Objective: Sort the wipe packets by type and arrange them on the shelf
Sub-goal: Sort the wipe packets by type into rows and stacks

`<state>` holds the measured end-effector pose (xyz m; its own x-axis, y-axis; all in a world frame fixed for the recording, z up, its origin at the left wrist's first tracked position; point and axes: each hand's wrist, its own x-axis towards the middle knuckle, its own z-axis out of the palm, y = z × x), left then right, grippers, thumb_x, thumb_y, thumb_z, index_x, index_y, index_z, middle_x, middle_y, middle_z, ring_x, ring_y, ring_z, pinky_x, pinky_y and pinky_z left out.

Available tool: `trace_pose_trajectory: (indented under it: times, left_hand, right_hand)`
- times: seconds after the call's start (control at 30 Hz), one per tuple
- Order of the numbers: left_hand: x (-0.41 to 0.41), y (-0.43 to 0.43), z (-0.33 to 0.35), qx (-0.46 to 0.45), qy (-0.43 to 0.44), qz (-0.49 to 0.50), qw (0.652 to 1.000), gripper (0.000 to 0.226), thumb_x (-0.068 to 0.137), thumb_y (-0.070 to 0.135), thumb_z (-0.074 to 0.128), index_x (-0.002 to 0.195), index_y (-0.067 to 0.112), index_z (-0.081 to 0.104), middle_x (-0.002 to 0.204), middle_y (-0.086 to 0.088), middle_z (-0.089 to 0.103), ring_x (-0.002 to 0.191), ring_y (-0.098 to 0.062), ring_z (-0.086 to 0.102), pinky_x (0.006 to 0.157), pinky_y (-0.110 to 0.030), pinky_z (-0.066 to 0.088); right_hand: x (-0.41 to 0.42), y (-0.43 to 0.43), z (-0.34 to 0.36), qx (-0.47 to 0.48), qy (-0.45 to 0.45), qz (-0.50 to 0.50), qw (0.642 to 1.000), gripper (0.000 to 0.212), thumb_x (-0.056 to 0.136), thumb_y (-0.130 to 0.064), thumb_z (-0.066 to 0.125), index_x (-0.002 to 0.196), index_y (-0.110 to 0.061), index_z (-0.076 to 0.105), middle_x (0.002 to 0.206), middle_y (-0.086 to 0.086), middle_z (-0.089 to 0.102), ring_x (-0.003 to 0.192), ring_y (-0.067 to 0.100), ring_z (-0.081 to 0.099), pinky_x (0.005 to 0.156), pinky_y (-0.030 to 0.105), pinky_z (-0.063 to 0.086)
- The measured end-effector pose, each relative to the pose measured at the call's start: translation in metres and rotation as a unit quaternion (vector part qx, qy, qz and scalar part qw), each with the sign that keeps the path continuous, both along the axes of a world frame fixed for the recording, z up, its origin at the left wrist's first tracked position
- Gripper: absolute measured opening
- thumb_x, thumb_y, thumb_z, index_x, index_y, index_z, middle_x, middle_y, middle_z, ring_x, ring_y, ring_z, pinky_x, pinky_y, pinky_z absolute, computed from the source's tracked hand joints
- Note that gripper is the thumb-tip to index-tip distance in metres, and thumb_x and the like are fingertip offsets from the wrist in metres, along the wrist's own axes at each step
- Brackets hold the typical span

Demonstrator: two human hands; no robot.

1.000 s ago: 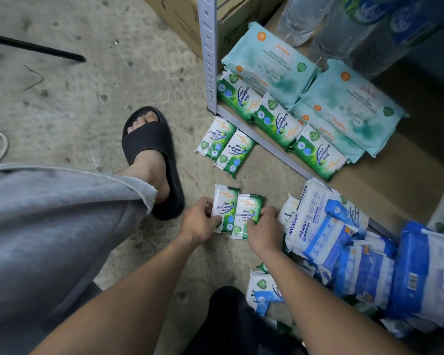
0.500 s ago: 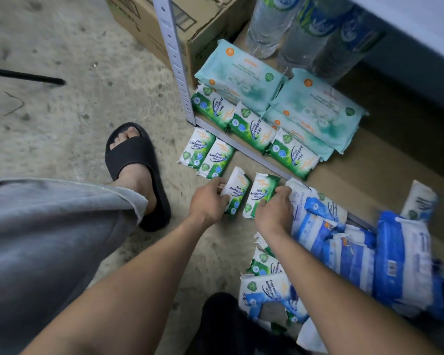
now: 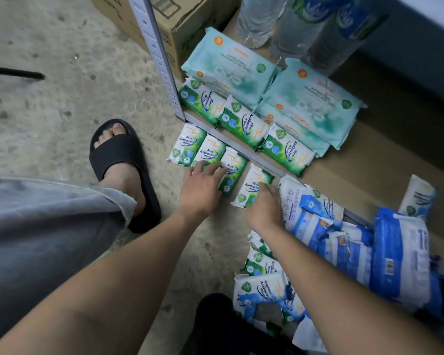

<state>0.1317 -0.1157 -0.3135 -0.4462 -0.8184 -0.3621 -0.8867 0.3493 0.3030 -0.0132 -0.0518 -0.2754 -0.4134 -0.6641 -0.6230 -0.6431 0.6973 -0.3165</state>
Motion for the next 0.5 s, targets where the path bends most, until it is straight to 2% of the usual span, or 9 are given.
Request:
trace_pose_trajectory:
  times: [0.17, 0.33, 0.5]
  left_hand:
    - [0.002, -0.009, -0.011, -0.009, -0.042, -0.073, 0.996, 0.051, 0.099, 0.025, 0.054, 0.148, 0.034, 0.042, 0.161, 0.012, 0.030, 0.150, -0.025, 0.019, 0.119, -0.042, 0.013]
    - [0.002, -0.015, -0.017, -0.002, -0.043, -0.081, 0.996, 0.052, 0.100, 0.032, 0.055, 0.150, 0.033, 0.039, 0.163, 0.011, 0.026, 0.152, -0.025, 0.015, 0.120, -0.042, 0.014]
    - [-0.001, -0.016, -0.019, -0.007, -0.038, -0.079, 0.996, 0.054, 0.098, 0.034, 0.058, 0.150, 0.030, 0.040, 0.163, 0.008, 0.028, 0.152, -0.029, 0.017, 0.116, -0.042, 0.019]
  right_hand:
    - [-0.001, -0.003, -0.007, 0.030, -0.029, 0.011, 0.999, 0.066, 0.089, -0.013, 0.068, 0.148, -0.005, 0.040, 0.155, 0.015, 0.029, 0.141, 0.029, 0.034, 0.113, 0.028, 0.026]
    - [0.001, -0.007, -0.015, 0.010, -0.031, 0.014, 0.999, 0.066, 0.090, -0.013, 0.065, 0.150, -0.008, 0.038, 0.159, 0.011, 0.021, 0.144, 0.029, 0.029, 0.117, 0.029, 0.020]
    - [0.000, -0.012, -0.020, -0.023, -0.037, 0.004, 0.999, 0.064, 0.089, -0.009, 0.066, 0.148, -0.008, 0.041, 0.158, 0.011, 0.025, 0.144, 0.022, 0.030, 0.110, 0.021, 0.019]
